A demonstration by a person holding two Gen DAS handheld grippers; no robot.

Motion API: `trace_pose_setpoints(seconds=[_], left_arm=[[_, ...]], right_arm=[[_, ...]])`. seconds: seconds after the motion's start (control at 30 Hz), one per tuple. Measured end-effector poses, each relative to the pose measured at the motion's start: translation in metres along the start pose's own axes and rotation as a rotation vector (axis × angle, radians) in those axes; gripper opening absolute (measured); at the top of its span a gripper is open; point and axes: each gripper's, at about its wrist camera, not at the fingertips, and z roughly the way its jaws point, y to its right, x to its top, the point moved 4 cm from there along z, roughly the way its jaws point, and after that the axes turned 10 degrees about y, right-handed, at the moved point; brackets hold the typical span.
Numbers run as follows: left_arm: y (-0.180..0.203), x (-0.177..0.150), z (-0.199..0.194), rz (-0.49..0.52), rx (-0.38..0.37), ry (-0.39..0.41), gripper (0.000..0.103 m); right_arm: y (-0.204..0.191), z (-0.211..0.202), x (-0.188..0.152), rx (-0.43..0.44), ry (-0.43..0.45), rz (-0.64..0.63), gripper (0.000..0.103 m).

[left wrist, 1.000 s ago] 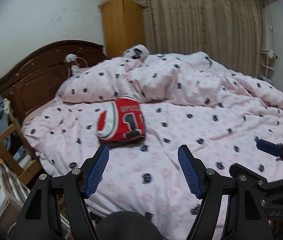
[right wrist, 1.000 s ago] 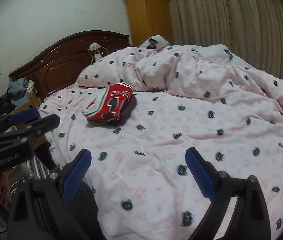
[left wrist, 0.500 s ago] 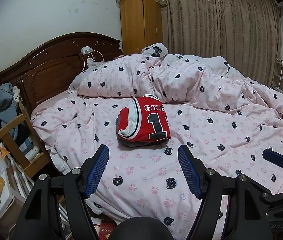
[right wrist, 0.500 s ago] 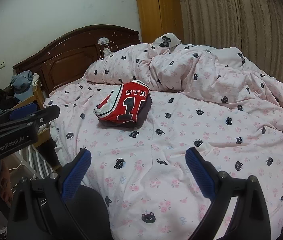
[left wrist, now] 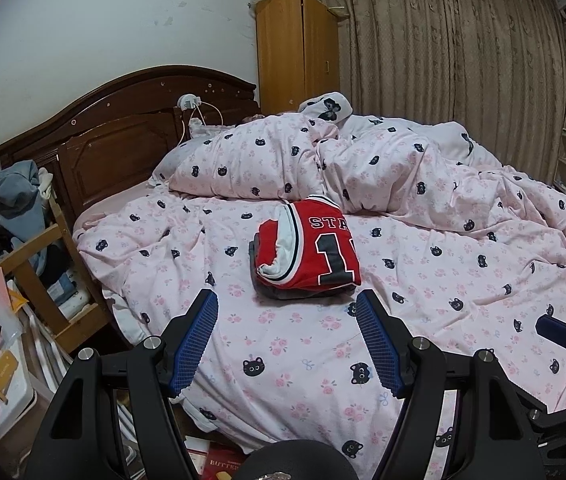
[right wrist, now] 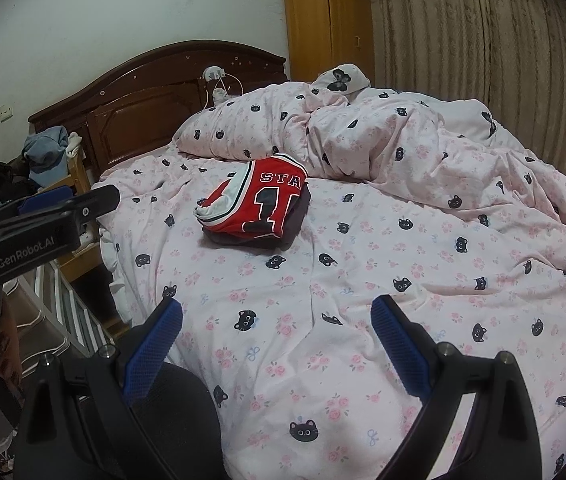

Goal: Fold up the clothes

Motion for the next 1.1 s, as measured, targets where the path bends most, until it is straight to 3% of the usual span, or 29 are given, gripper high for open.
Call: trace_pose_setpoints(seconds=[0.2, 0.27, 0.3, 0.57, 1.1], left_arm=[[-0.004, 0.000, -0.001, -0.006, -0.001, 0.004, 0.067], [-0.005, 0.001, -0.001, -0.012, 0.000, 0.006, 0.087], [-0.007, 0.002, -0.003, -0.016, 0.000, 0.016, 0.102], [-0.016, 0.009, -0.008, -0.039, 0.007, 0.040, 0.102], [-0.016, 0.004, -0.004, -0.021, 0.006, -0.001, 0.102]], right_arm=[[-0.004, 0.000, 0.001, 0.002, 0.002, -0.001, 0.097], [-0.006, 0.000, 0.002, 0.002, 0.001, -0.008, 0.097], [-0.007, 0.000, 0.003, 0.002, 0.002, -0.011, 0.097], [-0.011, 0.000, 0.009, 0.007, 0.011, -0.017, 0.097], [-0.012, 0.001, 0.012, 0.014, 0.013, -0.026, 0.097]])
